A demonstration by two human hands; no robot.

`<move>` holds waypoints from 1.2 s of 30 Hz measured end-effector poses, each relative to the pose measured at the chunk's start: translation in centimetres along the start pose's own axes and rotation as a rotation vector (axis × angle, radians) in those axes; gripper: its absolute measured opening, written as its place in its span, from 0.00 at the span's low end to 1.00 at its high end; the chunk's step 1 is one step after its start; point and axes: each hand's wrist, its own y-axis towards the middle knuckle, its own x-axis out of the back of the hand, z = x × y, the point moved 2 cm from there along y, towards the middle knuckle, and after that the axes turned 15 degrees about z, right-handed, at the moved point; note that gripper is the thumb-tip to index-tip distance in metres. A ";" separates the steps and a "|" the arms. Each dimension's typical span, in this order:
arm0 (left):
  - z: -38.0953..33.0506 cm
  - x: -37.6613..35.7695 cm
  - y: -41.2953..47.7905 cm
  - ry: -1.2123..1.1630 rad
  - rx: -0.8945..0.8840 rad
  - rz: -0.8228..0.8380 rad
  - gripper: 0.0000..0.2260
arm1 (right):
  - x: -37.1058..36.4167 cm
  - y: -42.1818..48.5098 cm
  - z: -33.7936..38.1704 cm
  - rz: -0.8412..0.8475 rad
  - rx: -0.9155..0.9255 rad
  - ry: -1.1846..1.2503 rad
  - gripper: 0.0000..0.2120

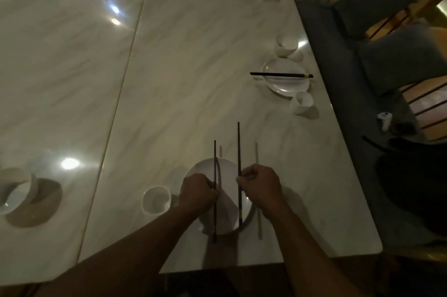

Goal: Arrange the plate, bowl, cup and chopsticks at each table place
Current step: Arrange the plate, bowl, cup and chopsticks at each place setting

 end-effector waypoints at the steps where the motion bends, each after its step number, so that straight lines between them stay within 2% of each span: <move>1: 0.0 0.0 0.0 -0.001 0.001 -0.001 0.08 | -0.2 -0.3 -0.1 0.002 0.001 -0.015 0.08; 9: 0.3 0.0 0.4 -0.061 0.008 0.016 0.06 | -2.1 -1.2 -0.8 0.018 0.030 -0.161 0.10; 17: 1.0 0.0 0.1 -0.031 -0.005 0.028 0.10 | -4.2 -0.8 -1.4 0.054 0.005 -0.213 0.10; 27: 2.2 5.4 -1.3 -0.030 -0.087 -0.184 0.07 | -6.2 0.0 -1.4 0.047 0.025 -0.234 0.08; 33: 3.4 7.2 -2.0 -0.037 -0.076 -0.235 0.08 | -6.7 -0.4 -0.9 0.012 0.042 -0.203 0.09; 36: 3.6 7.5 -2.2 -0.013 -0.077 -0.250 0.09 | -7.1 -0.5 -0.6 0.026 0.078 -0.242 0.14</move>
